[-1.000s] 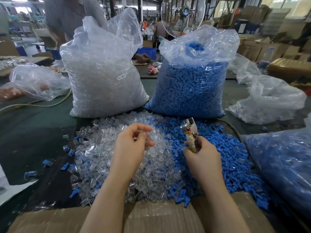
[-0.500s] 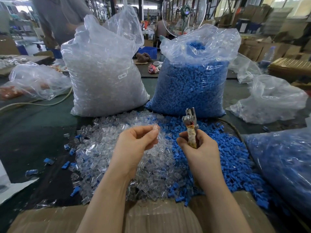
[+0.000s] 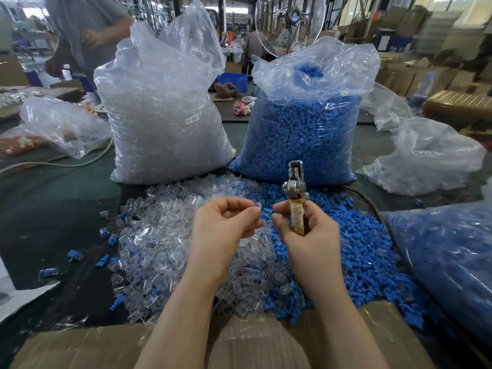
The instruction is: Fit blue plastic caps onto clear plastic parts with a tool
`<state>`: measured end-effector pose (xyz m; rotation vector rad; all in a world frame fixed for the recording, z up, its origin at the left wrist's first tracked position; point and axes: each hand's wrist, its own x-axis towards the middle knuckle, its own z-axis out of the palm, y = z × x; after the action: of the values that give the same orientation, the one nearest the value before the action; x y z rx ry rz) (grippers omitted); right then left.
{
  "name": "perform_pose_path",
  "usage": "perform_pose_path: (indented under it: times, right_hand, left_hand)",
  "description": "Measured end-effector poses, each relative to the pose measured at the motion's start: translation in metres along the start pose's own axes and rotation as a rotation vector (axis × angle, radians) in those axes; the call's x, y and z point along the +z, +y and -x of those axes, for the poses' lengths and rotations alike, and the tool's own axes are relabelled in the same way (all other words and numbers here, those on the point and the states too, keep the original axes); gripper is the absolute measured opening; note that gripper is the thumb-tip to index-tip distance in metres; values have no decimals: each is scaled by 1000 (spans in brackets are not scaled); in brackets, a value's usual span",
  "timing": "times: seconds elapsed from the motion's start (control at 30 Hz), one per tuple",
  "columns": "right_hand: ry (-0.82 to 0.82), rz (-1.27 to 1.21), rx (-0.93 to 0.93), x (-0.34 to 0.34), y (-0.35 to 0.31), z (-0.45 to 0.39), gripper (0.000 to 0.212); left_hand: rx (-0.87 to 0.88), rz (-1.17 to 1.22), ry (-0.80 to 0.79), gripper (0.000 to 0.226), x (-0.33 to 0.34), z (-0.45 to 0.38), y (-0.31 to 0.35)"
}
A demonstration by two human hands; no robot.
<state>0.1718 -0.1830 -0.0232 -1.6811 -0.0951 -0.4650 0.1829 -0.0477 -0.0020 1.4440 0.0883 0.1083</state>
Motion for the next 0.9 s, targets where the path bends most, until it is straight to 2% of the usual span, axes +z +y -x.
perform_pose_path:
  times: [0.17,0.4,0.63,0.8,0.9]
  right_hand:
    - [25,48,-54,4,1,1,23]
    - [102,183,-85,6,1,3,6]
    - [128,244,-87,6,1,3,8]
    - [123,271,-69,4,4,2,12]
    - [85,222,-45,4,3,2,6]
  left_hand:
    - [32,-23,-1,14,5,2,1]
    - [93,-173,50,18,10,1,0]
    - [200,-284,42,19,11,5,1]
    - [207,-301,19,21,13,7,3]
    - [196,-290,18,25,12,7,3]
